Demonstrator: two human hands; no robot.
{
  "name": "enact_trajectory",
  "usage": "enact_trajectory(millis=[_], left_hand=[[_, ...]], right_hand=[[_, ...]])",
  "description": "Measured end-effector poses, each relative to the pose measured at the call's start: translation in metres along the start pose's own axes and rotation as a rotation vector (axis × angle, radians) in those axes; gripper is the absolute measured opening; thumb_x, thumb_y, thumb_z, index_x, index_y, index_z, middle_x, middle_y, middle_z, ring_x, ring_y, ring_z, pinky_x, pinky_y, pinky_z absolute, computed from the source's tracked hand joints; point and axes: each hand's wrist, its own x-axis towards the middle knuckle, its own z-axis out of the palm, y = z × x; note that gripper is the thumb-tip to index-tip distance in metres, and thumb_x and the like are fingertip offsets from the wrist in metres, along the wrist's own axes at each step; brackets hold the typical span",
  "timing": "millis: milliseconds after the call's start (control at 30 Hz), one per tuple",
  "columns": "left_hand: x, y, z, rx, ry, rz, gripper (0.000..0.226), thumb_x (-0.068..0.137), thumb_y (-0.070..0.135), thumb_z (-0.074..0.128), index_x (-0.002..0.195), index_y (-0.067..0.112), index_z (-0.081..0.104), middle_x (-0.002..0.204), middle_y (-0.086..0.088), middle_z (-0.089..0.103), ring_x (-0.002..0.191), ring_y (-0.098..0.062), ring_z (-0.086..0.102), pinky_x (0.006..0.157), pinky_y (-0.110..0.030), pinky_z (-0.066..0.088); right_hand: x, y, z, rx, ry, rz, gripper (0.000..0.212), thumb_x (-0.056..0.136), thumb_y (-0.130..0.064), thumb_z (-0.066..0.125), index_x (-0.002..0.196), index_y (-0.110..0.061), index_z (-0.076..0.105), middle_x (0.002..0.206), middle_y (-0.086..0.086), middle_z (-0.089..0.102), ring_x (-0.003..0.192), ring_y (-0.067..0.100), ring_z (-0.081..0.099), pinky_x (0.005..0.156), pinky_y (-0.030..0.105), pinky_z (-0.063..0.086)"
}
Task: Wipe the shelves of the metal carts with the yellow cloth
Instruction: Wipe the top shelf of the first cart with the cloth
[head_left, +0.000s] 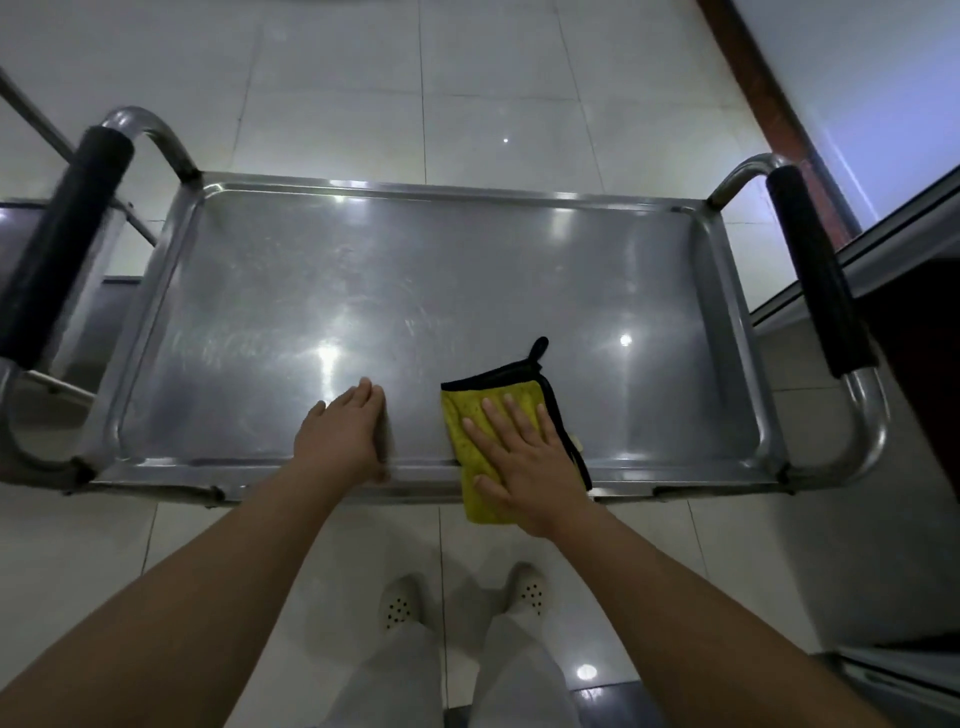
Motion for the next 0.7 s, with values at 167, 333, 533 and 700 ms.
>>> enact_trajectory(millis=[167,333,533,700], left_hand=[[-0.003,0.012,-0.007,0.057,-0.026,-0.03,0.104,0.067,0.044,0.079,0.146,0.014,0.017,0.156,-0.006,0.015,0.136,-0.023,0.03,0.11,-0.038,0.03],[-0.002,0.025,-0.011,0.117,-0.061,-0.058,0.107,0.068,0.043,0.079,0.147,0.012,0.014,0.155,-0.006,0.014,0.135,-0.023,0.032,0.105,-0.035,0.034],[0.0,0.03,-0.013,0.137,-0.066,-0.066,0.106,0.067,0.044,0.079,0.145,0.013,0.014,0.155,-0.004,0.015,0.132,-0.022,0.036,0.099,-0.033,0.039],[0.004,0.03,-0.01,0.1,-0.071,-0.057,0.111,0.064,0.04,0.083,0.146,0.011,0.015,0.155,-0.005,0.013,0.131,-0.024,0.037,0.097,-0.035,0.042]], right_hand=[[-0.046,0.062,-0.006,0.042,-0.052,0.169,0.064,0.097,-0.06,0.017,0.153,-0.03,0.011,0.156,0.006,0.029,0.144,0.028,0.014,0.113,0.048,0.005],[-0.09,0.12,-0.008,0.061,-0.065,0.324,0.084,0.08,-0.076,-0.017,0.15,-0.032,-0.004,0.159,0.0,-0.005,0.146,0.024,-0.013,0.113,0.044,-0.012],[-0.121,0.177,-0.017,0.049,-0.111,0.52,0.095,0.059,-0.083,-0.027,0.139,-0.034,-0.025,0.157,-0.005,-0.022,0.145,0.019,-0.021,0.115,0.049,-0.007],[-0.124,0.181,-0.013,0.062,-0.107,0.572,0.083,0.069,-0.073,-0.01,0.141,-0.036,-0.024,0.16,0.0,-0.017,0.147,0.023,-0.016,0.115,0.05,-0.008]])
